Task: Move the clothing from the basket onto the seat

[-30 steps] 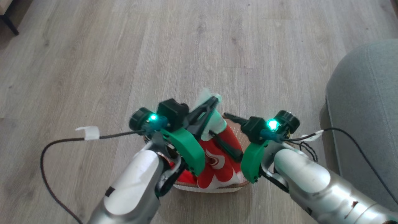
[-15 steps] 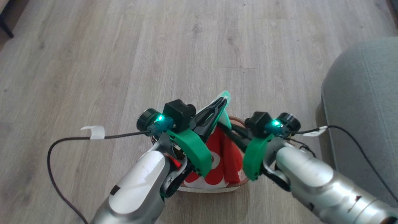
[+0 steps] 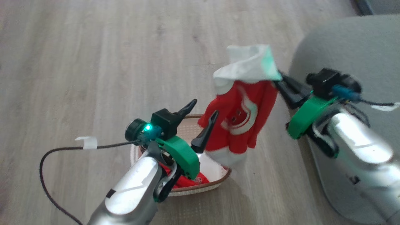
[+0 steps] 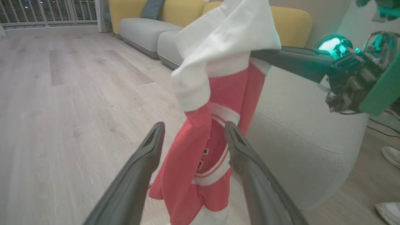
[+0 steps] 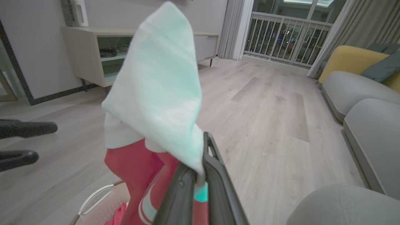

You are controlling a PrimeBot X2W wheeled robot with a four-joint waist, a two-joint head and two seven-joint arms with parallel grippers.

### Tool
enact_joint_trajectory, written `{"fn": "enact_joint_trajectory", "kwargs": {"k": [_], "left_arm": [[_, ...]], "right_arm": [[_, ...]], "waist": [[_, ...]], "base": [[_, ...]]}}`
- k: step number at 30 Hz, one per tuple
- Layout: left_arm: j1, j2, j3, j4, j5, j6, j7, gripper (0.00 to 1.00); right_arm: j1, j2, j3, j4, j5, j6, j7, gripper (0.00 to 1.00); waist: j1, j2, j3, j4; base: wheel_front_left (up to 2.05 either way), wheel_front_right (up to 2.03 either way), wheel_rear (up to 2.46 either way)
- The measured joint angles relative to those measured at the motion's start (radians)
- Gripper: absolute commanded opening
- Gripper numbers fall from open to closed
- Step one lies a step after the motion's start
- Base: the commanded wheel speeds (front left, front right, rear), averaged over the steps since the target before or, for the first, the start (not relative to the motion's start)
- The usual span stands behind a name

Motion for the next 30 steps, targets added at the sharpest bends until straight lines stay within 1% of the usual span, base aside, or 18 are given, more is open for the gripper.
{"fn": "enact_joint_trajectory", "kwargs": {"k": [2,3,7,14,19,22,25,30], "left_arm": [[0.0,-0.002,-0.011,0.005,0.0,-0.004,-0.012,1.0],[0.0,-0.002,-0.011,0.005,0.0,-0.004,-0.012,1.0],[0.0,-0.01,-0.04,0.011,0.0,-0.013,-0.037,1.0],[0.0,-0.019,-0.09,0.029,-0.014,-0.019,-0.062,1.0],[0.0,-0.021,-0.116,0.042,-0.021,-0.02,-0.069,1.0],[-0.001,-0.021,-0.129,0.046,-0.034,-0.019,-0.071,1.0],[-0.006,-0.021,-0.14,0.045,-0.039,-0.019,-0.074,1.0],[-0.046,-0.022,-0.155,0.043,-0.042,-0.002,-0.078,1.0]], "right_arm": [[0.0,-0.02,-0.033,-0.023,-0.015,0.0,0.0,0.0],[0.0,-0.02,-0.033,-0.023,-0.015,0.0,0.0,0.0],[0.0,-0.05,-0.082,-0.055,-0.028,0.0,0.0,0.0],[0.002,-0.069,-0.128,-0.073,-0.031,0.0,0.0,0.0],[0.009,-0.083,-0.157,-0.081,-0.032,0.0,0.0,0.0],[0.01,-0.088,-0.167,-0.09,-0.032,0.0,0.0,0.0],[0.01,-0.089,-0.186,-0.1,-0.032,0.0,0.0,0.0],[0.004,-0.09,-0.277,-0.106,-0.027,0.0,0.0,0.0]], "waist": [[0.0,0.0,0.003,-0.033],[0.0,0.0,0.003,-0.033],[0.0,0.0,0.009,-0.103],[0.0,0.0,0.023,-0.23],[0.0,0.0,0.033,-0.296],[-0.0001,0.0,0.041,-0.315],[0.0,0.0,0.055,-0.318],[0.0,0.0,0.105,-0.304]], "base": [[0.0,0.0,0.0],[0.0,0.0,0.0],[0.0,0.0,0.0],[0.0,0.0,0.0],[0.0,0.0,0.0],[0.0,0.0,0.0],[0.0,0.0,0.0],[0.0,0.0,0.0]]}}
